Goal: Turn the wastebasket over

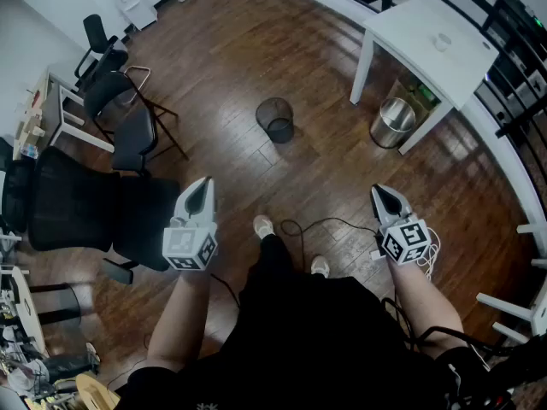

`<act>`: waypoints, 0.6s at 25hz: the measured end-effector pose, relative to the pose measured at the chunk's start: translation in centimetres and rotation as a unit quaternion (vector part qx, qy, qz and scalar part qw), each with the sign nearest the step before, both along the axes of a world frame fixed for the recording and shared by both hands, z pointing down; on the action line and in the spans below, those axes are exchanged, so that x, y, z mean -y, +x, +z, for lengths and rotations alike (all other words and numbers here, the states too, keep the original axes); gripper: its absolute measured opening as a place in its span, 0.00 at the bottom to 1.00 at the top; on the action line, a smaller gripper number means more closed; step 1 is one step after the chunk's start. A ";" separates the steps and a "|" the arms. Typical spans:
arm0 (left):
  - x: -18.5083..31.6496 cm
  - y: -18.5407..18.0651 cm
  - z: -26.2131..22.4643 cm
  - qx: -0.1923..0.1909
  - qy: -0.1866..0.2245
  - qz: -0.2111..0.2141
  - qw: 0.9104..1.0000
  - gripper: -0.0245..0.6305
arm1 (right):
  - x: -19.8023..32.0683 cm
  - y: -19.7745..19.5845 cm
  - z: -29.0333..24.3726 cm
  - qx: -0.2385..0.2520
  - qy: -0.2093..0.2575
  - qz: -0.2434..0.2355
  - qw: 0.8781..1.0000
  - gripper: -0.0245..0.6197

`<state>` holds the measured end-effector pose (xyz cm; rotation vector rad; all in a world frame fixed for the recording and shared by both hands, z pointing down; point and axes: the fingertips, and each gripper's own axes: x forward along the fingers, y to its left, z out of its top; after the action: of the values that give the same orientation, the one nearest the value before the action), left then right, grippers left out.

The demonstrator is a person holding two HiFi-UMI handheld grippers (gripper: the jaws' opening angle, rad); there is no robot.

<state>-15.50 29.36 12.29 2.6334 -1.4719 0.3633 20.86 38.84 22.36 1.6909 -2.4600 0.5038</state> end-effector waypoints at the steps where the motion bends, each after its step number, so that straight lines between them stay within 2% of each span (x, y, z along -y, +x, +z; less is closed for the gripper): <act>1: 0.9 0.1 0.1 -0.011 0.005 0.002 1.000 0.04 | 0.7 0.0 -0.2 -0.003 0.002 -0.002 1.000 0.04; 5: 4.9 1.0 0.5 -0.048 0.024 0.021 0.998 0.04 | 3.9 1.1 -1.0 -0.017 0.008 0.013 1.000 0.04; 10: 11.8 1.3 2.4 -0.042 0.014 0.043 0.998 0.04 | 10.1 0.7 -0.9 -0.058 0.005 0.012 0.998 0.04; 15: 19.5 0.2 4.1 -0.040 -0.022 0.039 0.998 0.04 | 17.4 -1.6 -1.9 -0.058 0.003 0.027 0.998 0.04</act>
<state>-15.32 9.87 16.38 2.6429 -1.3240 0.2899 19.24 21.49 20.51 1.7419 -2.3424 0.3922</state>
